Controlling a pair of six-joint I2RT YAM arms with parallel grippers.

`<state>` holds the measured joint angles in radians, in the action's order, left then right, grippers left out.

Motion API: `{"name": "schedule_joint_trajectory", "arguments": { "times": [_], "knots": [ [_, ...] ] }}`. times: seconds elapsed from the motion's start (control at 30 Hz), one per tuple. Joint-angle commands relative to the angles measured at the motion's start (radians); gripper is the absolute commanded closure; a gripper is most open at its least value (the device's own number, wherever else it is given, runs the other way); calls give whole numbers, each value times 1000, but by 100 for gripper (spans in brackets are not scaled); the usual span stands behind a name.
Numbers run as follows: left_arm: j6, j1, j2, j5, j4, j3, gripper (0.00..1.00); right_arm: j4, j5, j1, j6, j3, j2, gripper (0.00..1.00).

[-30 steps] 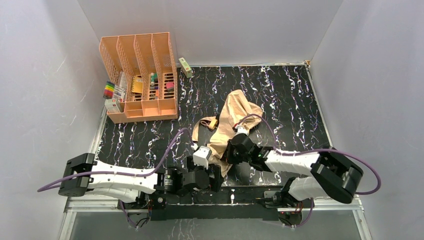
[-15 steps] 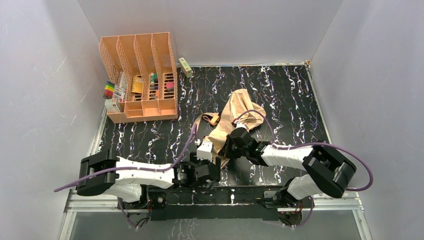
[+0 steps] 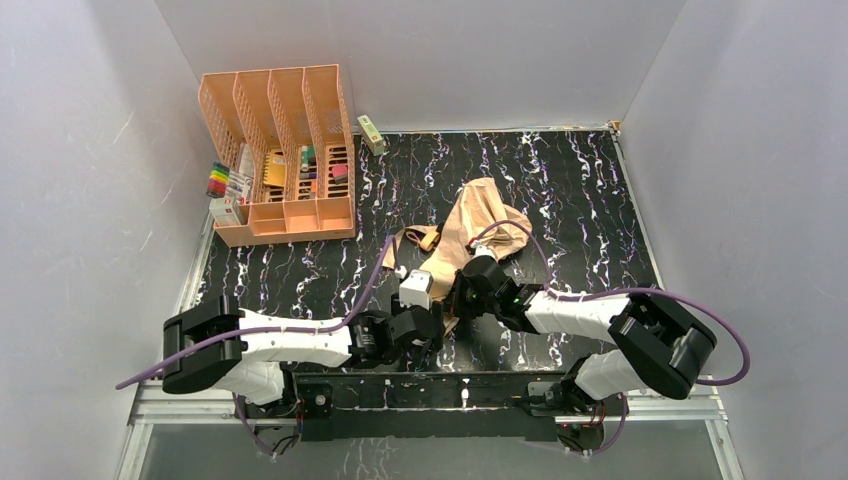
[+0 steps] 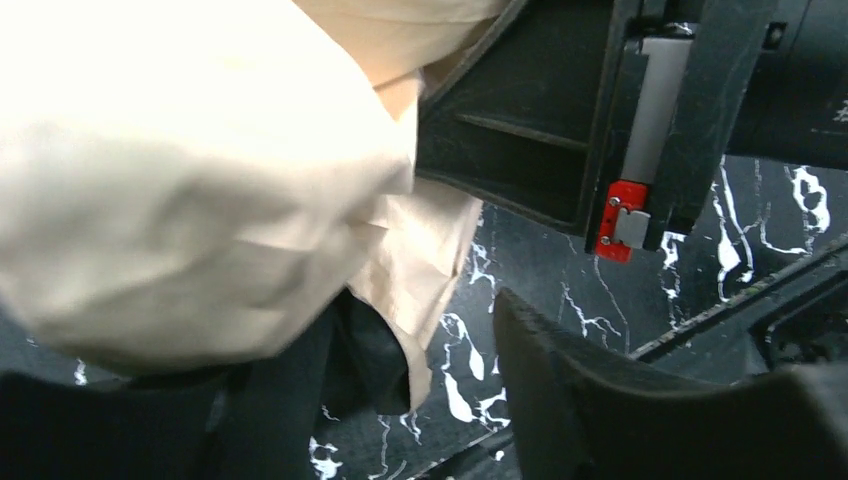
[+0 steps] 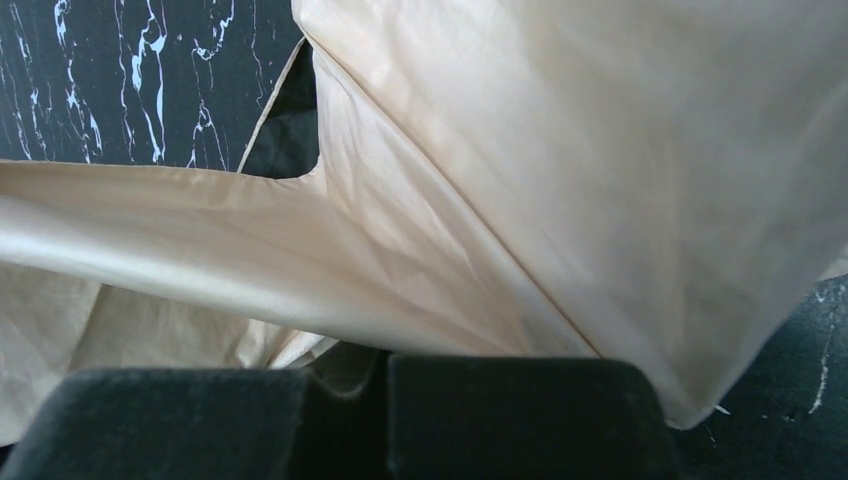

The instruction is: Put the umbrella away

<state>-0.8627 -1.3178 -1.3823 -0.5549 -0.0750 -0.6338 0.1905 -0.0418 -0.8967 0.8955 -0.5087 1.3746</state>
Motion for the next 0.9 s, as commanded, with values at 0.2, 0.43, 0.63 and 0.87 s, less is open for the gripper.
{"name": "schedule_joint_trajectory", "arguments": {
  "times": [0.2, 0.43, 0.63, 0.87],
  "knots": [
    [-48, 3, 12, 74, 23, 49, 41, 26, 7, 10, 14, 10, -19, 100],
    [90, 3, 90, 159, -40, 60, 100, -33, -26, 19, 34, 43, -52, 100],
    [286, 3, 223, 471, -127, 87, 100, -49, -31, 45, 26, 56, -64, 100],
    [329, 3, 210, 704, -164, 122, 95, -52, -30, 62, 18, 60, -50, 100]
  ]
}}
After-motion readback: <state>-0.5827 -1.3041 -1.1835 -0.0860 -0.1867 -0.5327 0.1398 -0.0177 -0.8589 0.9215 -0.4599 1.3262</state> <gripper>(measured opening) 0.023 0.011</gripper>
